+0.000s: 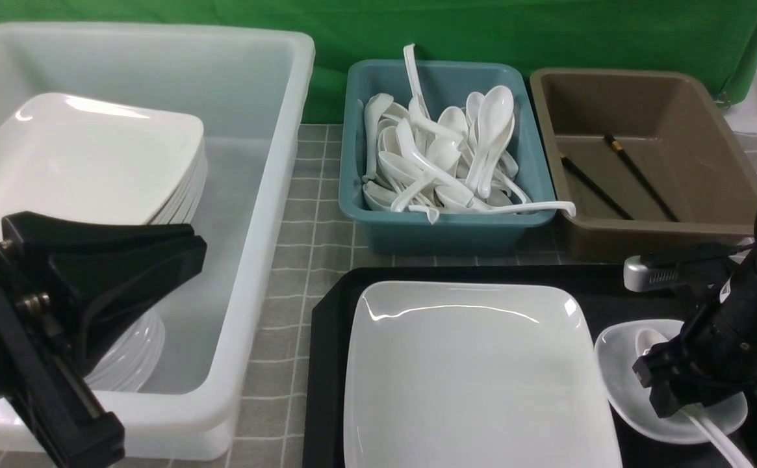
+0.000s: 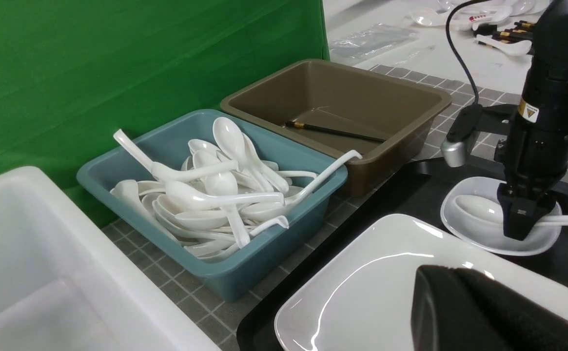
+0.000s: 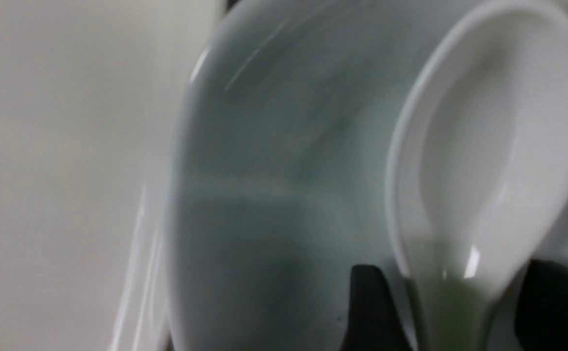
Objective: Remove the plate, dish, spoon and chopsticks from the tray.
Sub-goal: Use the right arm to grab a soup spoon from the plate, then use the right arm to put the soup spoon into the small storage box in the middle, then use the right arm to grab a small plate from the dinner plate, then use the right arm to put the small plate into the large storage box on the left, then use the left arm to grab a plate from the dinner plate
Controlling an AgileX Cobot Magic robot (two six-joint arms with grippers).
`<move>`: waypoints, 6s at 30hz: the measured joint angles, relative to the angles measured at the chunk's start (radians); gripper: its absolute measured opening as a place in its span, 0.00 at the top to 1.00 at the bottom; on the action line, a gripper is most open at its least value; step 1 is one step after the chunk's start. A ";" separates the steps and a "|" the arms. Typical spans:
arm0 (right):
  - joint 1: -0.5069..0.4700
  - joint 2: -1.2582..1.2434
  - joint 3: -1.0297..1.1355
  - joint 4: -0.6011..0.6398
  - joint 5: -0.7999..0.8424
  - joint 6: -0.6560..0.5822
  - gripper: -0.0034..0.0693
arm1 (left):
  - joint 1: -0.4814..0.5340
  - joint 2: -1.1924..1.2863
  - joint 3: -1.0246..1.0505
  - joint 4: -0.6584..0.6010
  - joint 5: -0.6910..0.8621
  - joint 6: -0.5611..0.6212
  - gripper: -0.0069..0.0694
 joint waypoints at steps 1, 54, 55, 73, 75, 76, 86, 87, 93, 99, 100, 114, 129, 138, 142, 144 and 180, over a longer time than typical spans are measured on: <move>0.000 0.001 0.000 -0.001 -0.002 -0.002 0.41 | 0.000 0.000 0.000 0.000 0.000 0.000 0.88; 0.239 -0.163 -0.331 -0.040 0.354 -0.108 0.58 | 0.000 0.000 0.001 0.062 0.002 0.015 0.88; 0.245 -0.195 -0.257 -0.053 0.348 -0.108 0.55 | 0.000 0.000 0.001 0.061 0.002 0.015 0.88; 0.249 -0.128 0.187 -0.241 -0.193 -0.272 0.34 | 0.000 0.000 0.001 0.033 0.018 0.015 0.88; 0.249 -0.101 0.187 -0.249 -0.202 -0.272 0.39 | 0.000 0.000 0.001 0.033 0.018 0.015 0.88; 0.249 -0.096 0.187 -0.251 -0.202 -0.272 0.41 | 0.000 0.000 0.001 0.033 0.018 0.015 0.88; 0.260 -0.100 0.176 -0.283 -0.188 -0.276 0.62 | 0.000 0.000 0.001 0.033 0.035 0.014 0.88; 0.267 -0.107 0.172 -0.283 -0.169 -0.268 0.64 | 0.000 0.000 0.001 0.033 0.041 0.012 0.88; 0.383 -0.252 0.026 -0.260 0.089 -0.164 0.87 | 0.000 -0.048 -0.013 0.105 0.070 -0.101 0.88; 0.657 -0.343 -0.330 -0.233 0.143 -0.045 0.87 | 0.000 -0.162 -0.117 0.516 0.238 -0.535 0.88; 0.715 -0.332 -0.385 -0.231 0.134 -0.051 0.87 | 0.000 -0.181 -0.128 0.591 0.278 -0.592 0.88; 1.019 0.281 -1.083 -0.208 -0.014 -0.314 0.87 | 0.000 -0.562 -0.151 0.880 0.601 -0.871 0.88; 1.018 0.636 -1.325 -0.272 -0.003 -0.341 0.46 | 0.000 -0.610 -0.152 0.880 0.610 -0.848 0.88; 1.015 0.468 -1.331 -0.278 0.423 -0.254 0.25 | 0.000 -0.594 -0.152 0.874 0.609 -0.848 0.88; 0.995 0.360 -1.317 -0.281 0.489 -0.172 0.47 | 0.000 -0.526 -0.151 0.837 0.611 -0.845 0.88; 0.976 0.280 -1.277 -0.282 0.489 -0.089 0.67 | 0.000 -0.443 -0.151 0.787 0.611 -0.819 0.88; 0.962 -1.113 0.025 -0.289 0.422 0.478 0.87 | -0.499 0.948 -0.162 0.752 0.105 -0.003 0.43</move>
